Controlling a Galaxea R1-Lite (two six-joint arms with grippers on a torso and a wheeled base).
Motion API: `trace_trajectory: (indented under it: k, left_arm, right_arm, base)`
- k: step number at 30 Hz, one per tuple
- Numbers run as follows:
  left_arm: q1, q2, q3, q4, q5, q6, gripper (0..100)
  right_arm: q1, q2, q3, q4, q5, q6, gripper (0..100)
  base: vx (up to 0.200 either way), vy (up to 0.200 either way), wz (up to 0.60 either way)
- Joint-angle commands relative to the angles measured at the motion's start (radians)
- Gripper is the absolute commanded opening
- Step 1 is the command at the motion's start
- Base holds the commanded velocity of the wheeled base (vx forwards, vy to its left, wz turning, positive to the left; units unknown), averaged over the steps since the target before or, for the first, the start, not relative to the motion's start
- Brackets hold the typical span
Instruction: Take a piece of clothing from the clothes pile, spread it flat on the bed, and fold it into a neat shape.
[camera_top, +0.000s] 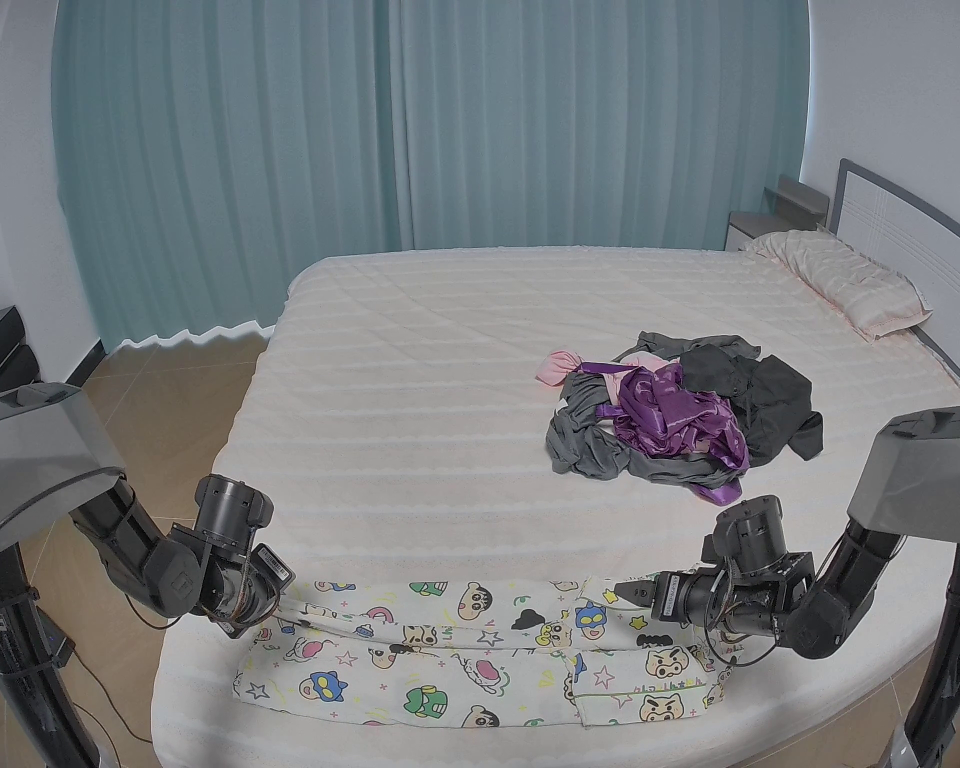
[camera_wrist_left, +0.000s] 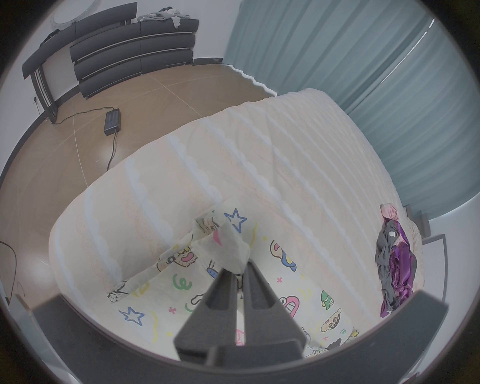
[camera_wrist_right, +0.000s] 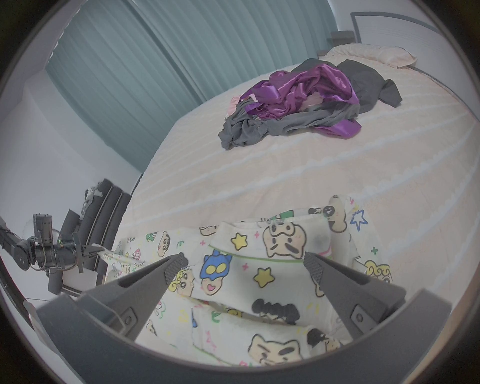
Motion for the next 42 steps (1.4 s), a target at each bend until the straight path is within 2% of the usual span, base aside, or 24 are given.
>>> trace_trajectory:
  k: [1,5,10,11,14,21,24,30,38,42]
  left_arm:
    - [0.001,-0.01,-0.001,0.001,-0.002,0.0,0]
    - [0.0,-0.01,-0.001,-0.001,-0.002,0.0,0]
    - [0.0,-0.01,-0.001,-0.001,-0.002,0.0,0]
    - [0.0,-0.01,-0.001,-0.002,-0.002,0.0,0]
    - [0.0,-0.008,-0.001,-0.002,-0.002,0.0,0]
    - [0.0,-0.01,0.001,-0.004,-0.002,0.0,0]
    - [0.001,-0.01,-0.001,-0.004,-0.002,0.0,0]
    - [0.0,-0.01,-0.005,-0.005,0.001,0.0,0]
    - [0.003,-0.016,-0.028,-0.005,0.001,0.006,0]
    - [0.003,-0.018,-0.053,-0.004,0.001,0.041,0]
  right_arm:
    - [0.072,-0.143,-0.131,0.198,-0.006,-0.008,100]
    - [0.089,-0.13,-0.168,0.27,-0.015,-0.023,100]
    - [0.08,-0.065,-0.2,0.336,-0.021,-0.089,100]
    - [0.071,-0.031,-0.217,0.353,-0.039,-0.098,100]
    - [0.068,0.002,-0.237,0.393,-0.081,-0.102,100]
    - [0.064,0.096,-0.275,0.422,-0.113,-0.103,100]
    - [0.058,0.111,-0.289,0.439,-0.112,-0.103,100]
    - [0.049,0.116,-0.375,0.602,-0.113,-0.094,100]
    - [0.04,0.148,-0.44,0.666,-0.116,-0.092,100]
    - [0.028,0.165,-0.479,0.711,-0.116,-0.094,100]
  base:
    - [0.0,0.0,0.0]
    - [0.0,0.0,0.0]
    - [0.0,0.0,0.0]
    - [0.0,0.0,0.0]
    - [0.0,0.0,0.0]
    - [0.0,0.0,0.0]
    - [0.0,0.0,0.0]
    - [0.0,0.0,0.0]
    - [0.0,0.0,0.0]
    - [0.0,0.0,0.0]
